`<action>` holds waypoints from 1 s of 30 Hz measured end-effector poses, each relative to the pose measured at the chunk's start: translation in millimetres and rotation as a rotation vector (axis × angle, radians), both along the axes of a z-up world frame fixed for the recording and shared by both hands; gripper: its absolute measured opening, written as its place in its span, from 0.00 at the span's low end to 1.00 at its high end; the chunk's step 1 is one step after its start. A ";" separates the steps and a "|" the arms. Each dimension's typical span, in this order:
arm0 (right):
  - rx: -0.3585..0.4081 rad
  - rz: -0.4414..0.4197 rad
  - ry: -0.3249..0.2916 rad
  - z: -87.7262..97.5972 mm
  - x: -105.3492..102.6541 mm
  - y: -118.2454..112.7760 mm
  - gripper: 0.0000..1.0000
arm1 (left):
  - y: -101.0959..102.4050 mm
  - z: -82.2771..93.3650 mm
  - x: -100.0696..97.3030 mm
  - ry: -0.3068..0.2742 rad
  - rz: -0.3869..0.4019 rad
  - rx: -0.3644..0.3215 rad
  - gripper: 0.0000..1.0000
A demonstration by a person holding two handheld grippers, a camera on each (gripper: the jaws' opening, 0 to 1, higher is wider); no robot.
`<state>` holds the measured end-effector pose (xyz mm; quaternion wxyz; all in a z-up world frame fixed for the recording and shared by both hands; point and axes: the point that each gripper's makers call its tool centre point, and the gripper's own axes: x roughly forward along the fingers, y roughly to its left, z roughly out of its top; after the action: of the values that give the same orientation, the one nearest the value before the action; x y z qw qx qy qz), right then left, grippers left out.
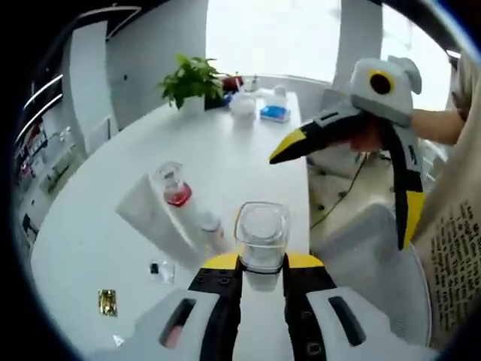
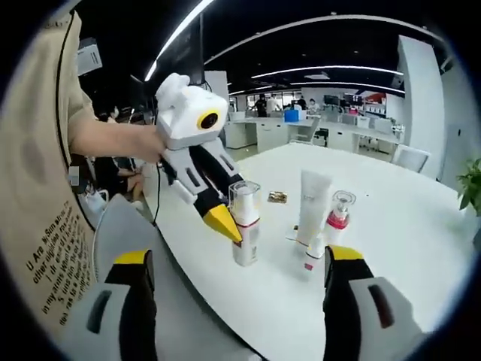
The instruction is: Arrange the skincare products in the storage area until every visible bottle or jar stands upright without overlapping.
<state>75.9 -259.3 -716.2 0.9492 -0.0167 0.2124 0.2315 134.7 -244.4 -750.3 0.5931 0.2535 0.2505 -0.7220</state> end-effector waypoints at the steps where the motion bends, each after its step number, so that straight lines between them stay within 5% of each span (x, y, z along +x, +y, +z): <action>1: -0.001 -0.007 0.006 -2.4 -0.6 -2.7 0.94 | -1.7 -5.3 2.7 0.000 0.003 0.009 0.17; 16: 0.000 -0.091 0.067 -26.6 -0.2 -34.2 0.99 | -25.8 -51.1 36.2 -0.037 0.036 0.016 0.17; 30: 0.027 -0.131 0.110 -45.3 5.2 -44.1 0.98 | -39.7 -71.1 52.2 -0.022 0.032 -0.017 0.17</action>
<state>81.1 -303.4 -761.5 0.9493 0.0227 0.2618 0.1725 186.9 -284.1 -821.4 0.6093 0.2523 0.2418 -0.7118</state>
